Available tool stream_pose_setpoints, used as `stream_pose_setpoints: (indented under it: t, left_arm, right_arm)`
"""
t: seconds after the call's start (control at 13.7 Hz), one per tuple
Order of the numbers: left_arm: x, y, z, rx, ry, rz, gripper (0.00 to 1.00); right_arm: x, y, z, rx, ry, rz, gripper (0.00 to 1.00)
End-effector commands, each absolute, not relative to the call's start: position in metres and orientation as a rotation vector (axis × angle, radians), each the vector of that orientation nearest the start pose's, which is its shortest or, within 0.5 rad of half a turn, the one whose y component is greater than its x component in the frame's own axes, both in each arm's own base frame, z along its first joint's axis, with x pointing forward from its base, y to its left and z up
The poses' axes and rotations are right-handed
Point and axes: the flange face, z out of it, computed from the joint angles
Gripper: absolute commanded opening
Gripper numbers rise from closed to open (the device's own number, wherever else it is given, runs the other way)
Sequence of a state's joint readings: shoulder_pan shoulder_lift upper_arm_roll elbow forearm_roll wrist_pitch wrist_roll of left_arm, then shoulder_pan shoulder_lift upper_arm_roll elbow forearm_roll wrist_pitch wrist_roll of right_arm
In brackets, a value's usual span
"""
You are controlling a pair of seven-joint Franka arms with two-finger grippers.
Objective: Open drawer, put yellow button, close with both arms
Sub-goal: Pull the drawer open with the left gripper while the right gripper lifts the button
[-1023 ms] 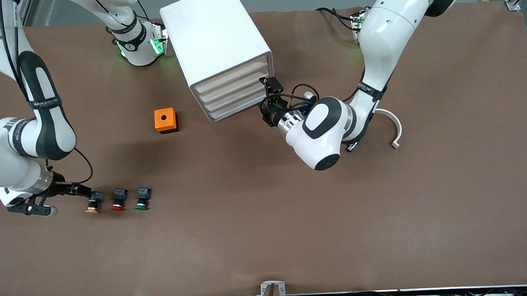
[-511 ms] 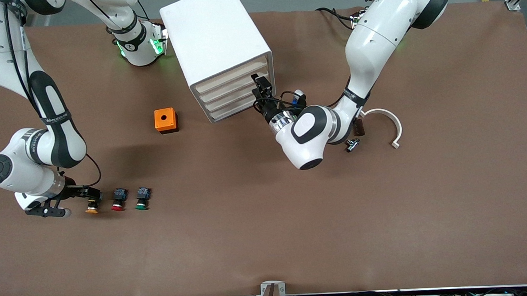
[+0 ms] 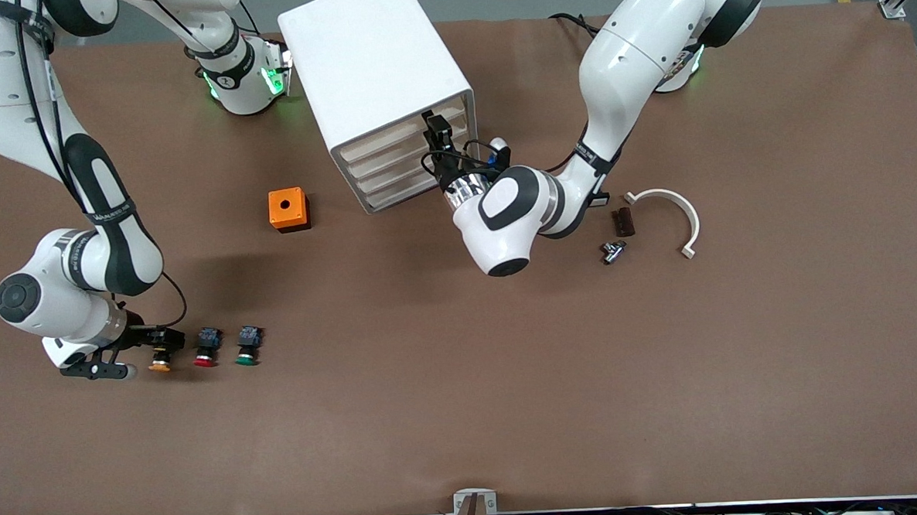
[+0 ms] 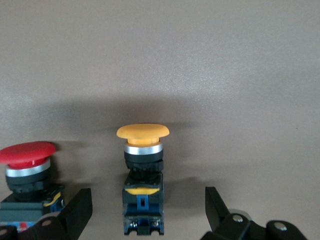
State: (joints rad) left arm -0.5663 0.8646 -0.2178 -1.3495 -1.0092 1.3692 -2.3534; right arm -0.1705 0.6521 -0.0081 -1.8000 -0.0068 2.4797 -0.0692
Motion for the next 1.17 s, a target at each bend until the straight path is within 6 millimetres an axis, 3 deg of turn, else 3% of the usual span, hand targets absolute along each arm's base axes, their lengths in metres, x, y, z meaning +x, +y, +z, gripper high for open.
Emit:
stream_pose_setpoints:
  t: [0.0, 0.15, 0.29, 0.44, 0.51, 0.66, 0.73, 0.95, 1.1]
  left_arm:
    - [0.426, -0.526, 0.25, -1.183, -1.555, 1.451, 0.28]
    - [0.426, -0.526, 0.245, -1.177, -1.552, 1.454, 0.17]
    - [0.427, -0.526, 0.245, -1.167, -1.553, 1.458, 0.08]
    - [0.432, -0.523, 0.246, -1.15, -1.558, 1.476, 0.07]
    - [0.433, -0.522, 0.244, -1.143, -1.56, 1.478, 0.07]
    - [0.442, -0.515, 0.24, -1.116, -1.572, 1.494, 0.07]
    - [0.448, -0.51, 0.239, -1.095, -1.577, 1.518, 0.07]
    - [0.471, -0.491, 0.234, -1.035, -1.605, 1.579, 0.08]
    - [0.485, -0.476, 0.228, -1.004, -1.625, 1.596, 0.08]
  right_arm:
    - [0.65, -0.115, 0.178, -3.145, 0.165, -0.057, 0.98]
    - [0.65, -0.114, 0.178, -3.145, 0.163, -0.057, 0.85]
    - [0.648, -0.114, 0.174, -3.146, 0.161, -0.037, 0.54]
    - [0.649, -0.114, 0.175, -3.145, 0.164, -0.035, 0.17]
    - [0.649, -0.115, 0.177, -3.144, 0.165, -0.038, 0.04]
    - [0.648, -0.113, 0.18, -3.141, 0.161, -0.009, 0.01]
    - [0.649, -0.111, 0.191, -3.136, 0.158, 0.026, 0.0]
    - [0.648, -0.097, 0.255, -3.083, 0.209, 0.106, 0.0]
    - [0.641, -0.066, 0.315, -3.041, 0.338, 0.161, 0.0]
